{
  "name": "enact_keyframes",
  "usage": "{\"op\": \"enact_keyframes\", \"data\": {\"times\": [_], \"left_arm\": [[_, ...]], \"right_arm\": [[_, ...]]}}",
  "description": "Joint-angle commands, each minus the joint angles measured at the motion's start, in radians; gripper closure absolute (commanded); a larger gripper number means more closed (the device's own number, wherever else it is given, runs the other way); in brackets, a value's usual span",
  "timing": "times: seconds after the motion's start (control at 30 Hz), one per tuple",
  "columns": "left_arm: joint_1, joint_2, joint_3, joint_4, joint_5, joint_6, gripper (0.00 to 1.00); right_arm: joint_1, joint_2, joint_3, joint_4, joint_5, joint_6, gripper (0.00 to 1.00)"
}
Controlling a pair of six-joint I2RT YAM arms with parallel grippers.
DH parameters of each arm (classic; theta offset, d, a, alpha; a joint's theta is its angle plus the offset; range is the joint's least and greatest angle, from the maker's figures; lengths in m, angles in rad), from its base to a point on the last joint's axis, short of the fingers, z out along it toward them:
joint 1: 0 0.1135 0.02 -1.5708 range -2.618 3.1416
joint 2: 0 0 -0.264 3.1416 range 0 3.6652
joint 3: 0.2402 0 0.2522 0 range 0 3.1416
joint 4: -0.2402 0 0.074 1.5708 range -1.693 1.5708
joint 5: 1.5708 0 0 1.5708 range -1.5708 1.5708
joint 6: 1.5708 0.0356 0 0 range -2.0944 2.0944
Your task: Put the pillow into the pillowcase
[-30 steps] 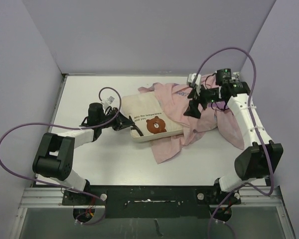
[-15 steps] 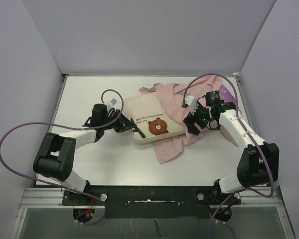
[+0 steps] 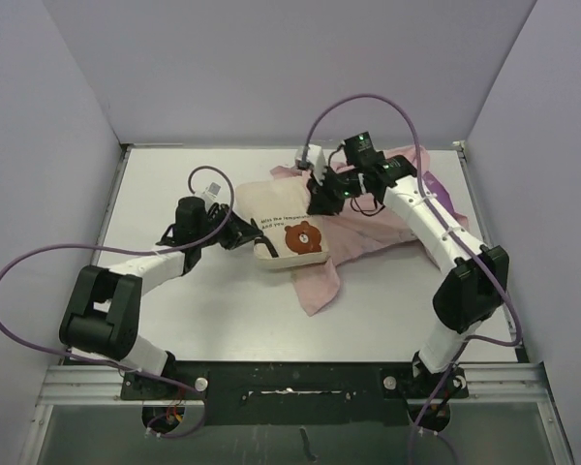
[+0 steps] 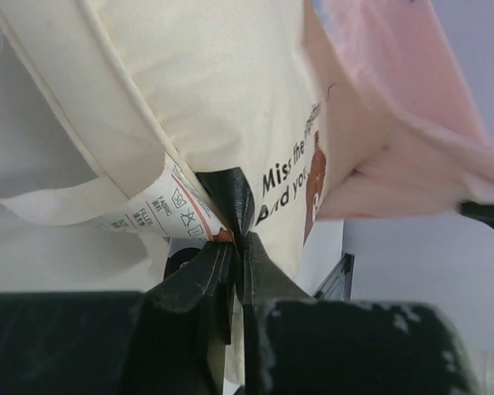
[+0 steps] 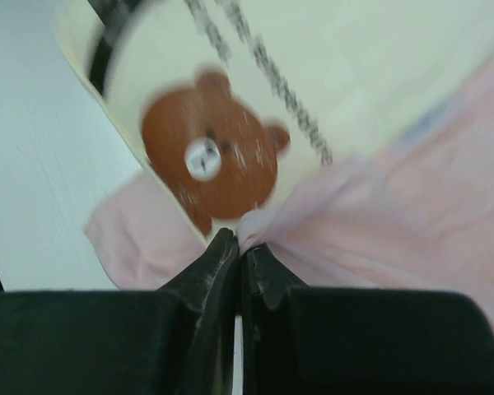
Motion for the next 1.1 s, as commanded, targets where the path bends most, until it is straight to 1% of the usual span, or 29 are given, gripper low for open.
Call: {"op": "enact_keyframes", "data": {"times": [0.0, 0.07, 0.13, 0.23, 0.3, 0.37, 0.47, 0.53, 0.63, 0.7, 0.77, 0.83, 0.87, 0.9, 0.93, 1.0, 1.07], "left_arm": [[-0.008, -0.152, 0.102, 0.22, -0.08, -0.056, 1.0], [-0.009, -0.216, 0.11, 0.224, -0.133, -0.039, 1.0], [-0.011, -0.29, 0.098, 0.209, -0.196, -0.011, 1.0], [-0.016, -0.388, 0.037, 0.182, -0.285, 0.037, 1.0], [-0.016, -0.434, -0.029, 0.158, -0.302, 0.057, 1.0], [-0.022, -0.452, -0.063, 0.116, -0.277, 0.075, 1.0], [-0.068, -0.435, -0.079, 0.008, -0.231, 0.142, 1.0], [-0.113, -0.4, -0.09, -0.028, -0.216, 0.191, 1.0], [-0.142, -0.313, -0.074, -0.063, -0.153, 0.231, 1.0], [-0.143, -0.254, -0.049, -0.083, -0.101, 0.264, 1.0], [-0.143, -0.205, -0.015, -0.135, -0.072, 0.335, 1.0], [-0.143, -0.18, 0.019, -0.2, -0.047, 0.401, 1.0], [-0.142, -0.174, 0.037, -0.239, -0.034, 0.436, 0.96], [-0.14, -0.174, 0.053, -0.284, -0.027, 0.467, 0.88], [-0.136, -0.18, 0.056, -0.327, -0.026, 0.499, 0.77], [-0.126, -0.216, 0.084, -0.409, -0.06, 0.542, 0.58], [-0.091, -0.276, 0.067, -0.455, -0.101, 0.559, 0.46]], "right_arm": [[0.177, 0.07, 0.391, 0.105, -0.311, 0.208, 1.0], [0.207, 0.123, 0.494, 0.155, -0.33, 0.277, 1.0], [0.208, 0.149, 0.513, 0.186, -0.325, 0.304, 1.0], [0.184, 0.154, 0.39, 0.158, -0.227, 0.245, 1.0], [0.154, 0.144, 0.281, 0.134, -0.14, 0.186, 1.0], [0.119, 0.123, 0.179, 0.111, -0.069, 0.117, 1.0], [0.072, 0.087, 0.077, 0.07, -0.039, 0.012, 1.0], [0.064, 0.06, 0.044, 0.014, -0.091, -0.055, 1.0], [0.079, 0.027, 0.034, -0.107, -0.289, -0.181, 1.0], [0.117, 0.003, 0.024, -0.164, -0.378, -0.252, 1.0], [0.158, -0.014, 0.015, -0.187, -0.394, -0.294, 1.0], [0.166, -0.015, 0.019, -0.194, -0.382, -0.304, 0.96], [0.157, -0.011, 0.026, -0.202, -0.37, -0.316, 0.93], [0.137, -0.008, 0.034, -0.214, -0.362, -0.335, 0.87], [0.11, -0.004, 0.048, -0.224, -0.361, -0.345, 0.81], [0.04, 0.008, 0.091, -0.234, -0.38, -0.348, 0.67], [-0.017, 0.022, 0.142, -0.231, -0.388, -0.336, 0.56]]}}
